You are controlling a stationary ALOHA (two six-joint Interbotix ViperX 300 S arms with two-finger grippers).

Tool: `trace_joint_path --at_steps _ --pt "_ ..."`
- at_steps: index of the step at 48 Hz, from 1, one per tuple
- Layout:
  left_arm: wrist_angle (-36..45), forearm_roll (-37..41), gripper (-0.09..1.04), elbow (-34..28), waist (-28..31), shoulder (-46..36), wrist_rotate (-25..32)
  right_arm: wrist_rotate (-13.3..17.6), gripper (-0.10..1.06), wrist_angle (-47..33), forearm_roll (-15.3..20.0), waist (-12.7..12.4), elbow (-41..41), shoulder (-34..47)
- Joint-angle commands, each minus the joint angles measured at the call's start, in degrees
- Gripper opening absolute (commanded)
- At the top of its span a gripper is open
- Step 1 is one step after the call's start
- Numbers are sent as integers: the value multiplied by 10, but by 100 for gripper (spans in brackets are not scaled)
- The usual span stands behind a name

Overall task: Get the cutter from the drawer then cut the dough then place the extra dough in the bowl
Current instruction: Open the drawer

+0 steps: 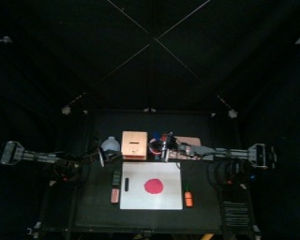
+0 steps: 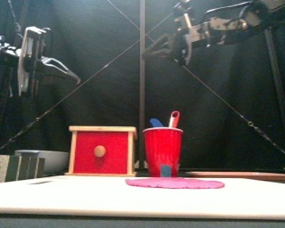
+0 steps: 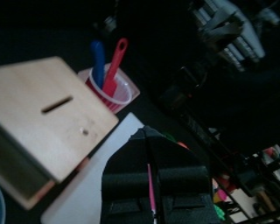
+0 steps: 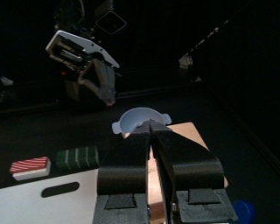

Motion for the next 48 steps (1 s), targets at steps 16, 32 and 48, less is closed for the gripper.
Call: trace_joint_path --at_steps 16,32,48 --pt "5 -125 5 -62 -25 156 -18 -10 3 273 -42 -5 -219 180" --pt "-1 -116 17 -103 -27 245 -18 -10 3 327 -45 -10 -203 198" --pt "-1 -140 51 -121 -27 255 -21 -9 3 338 -55 -7 -182 202"
